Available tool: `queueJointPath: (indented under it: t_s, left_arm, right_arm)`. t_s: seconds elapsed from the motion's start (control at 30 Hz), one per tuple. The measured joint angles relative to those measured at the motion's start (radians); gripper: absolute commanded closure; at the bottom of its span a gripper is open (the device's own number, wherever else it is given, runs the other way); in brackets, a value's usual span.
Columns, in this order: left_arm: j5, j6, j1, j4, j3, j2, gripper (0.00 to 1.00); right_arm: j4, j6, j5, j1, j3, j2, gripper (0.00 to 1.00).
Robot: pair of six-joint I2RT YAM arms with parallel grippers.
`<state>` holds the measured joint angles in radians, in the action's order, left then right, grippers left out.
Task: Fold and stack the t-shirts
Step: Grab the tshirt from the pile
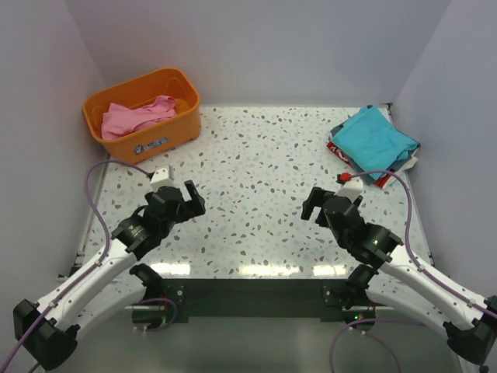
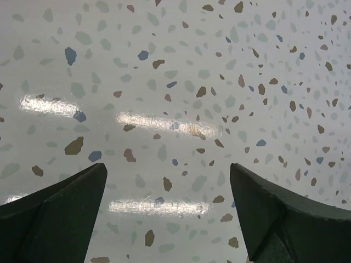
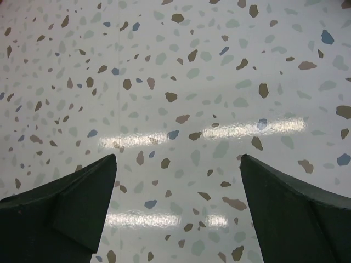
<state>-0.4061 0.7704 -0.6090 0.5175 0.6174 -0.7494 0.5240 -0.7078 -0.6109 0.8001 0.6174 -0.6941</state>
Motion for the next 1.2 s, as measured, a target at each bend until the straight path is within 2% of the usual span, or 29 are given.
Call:
queueJointPath:
  t_s: [0.27,0.37,0.47,0.7,0.87,1.03,1.2]
  left_arm:
    - [-0.013,0.022,0.013,0.006,0.015,-0.067,0.00]
    - [0.032,0.013,0.097,-0.012,0.056,-0.140,0.00]
    - [0.089,-0.016,0.240,-0.027,0.161,-0.276,0.00]
    - [0.119,-0.103,0.343,-0.060,0.587,-0.553,0.00]
    - [0.104,-0.151,0.478,-0.075,0.921,-0.781,0.00]
    - [0.096,-0.197,0.604,-0.015,1.284,-1.093,0.00]
    - [0.138,-0.241,0.671,0.113,1.671,-1.433,0.00]
  right_arm:
    - [-0.026,0.021,0.032,0.000,0.000,0.003,0.01]
    - [-0.044,0.039,0.053,0.000,0.000,0.000,0.02]
    - [-0.063,0.062,0.068,0.000,0.000,-0.010,0.01]
    - [-0.135,0.081,0.140,0.000,-0.031,-0.053,0.01]
    - [-0.151,0.098,0.166,0.000,-0.047,-0.093,0.01]
    - [-0.154,0.119,0.164,0.000,-0.043,-0.123,0.01]
    - [-0.149,0.127,0.153,0.000,-0.035,-0.138,0.01]
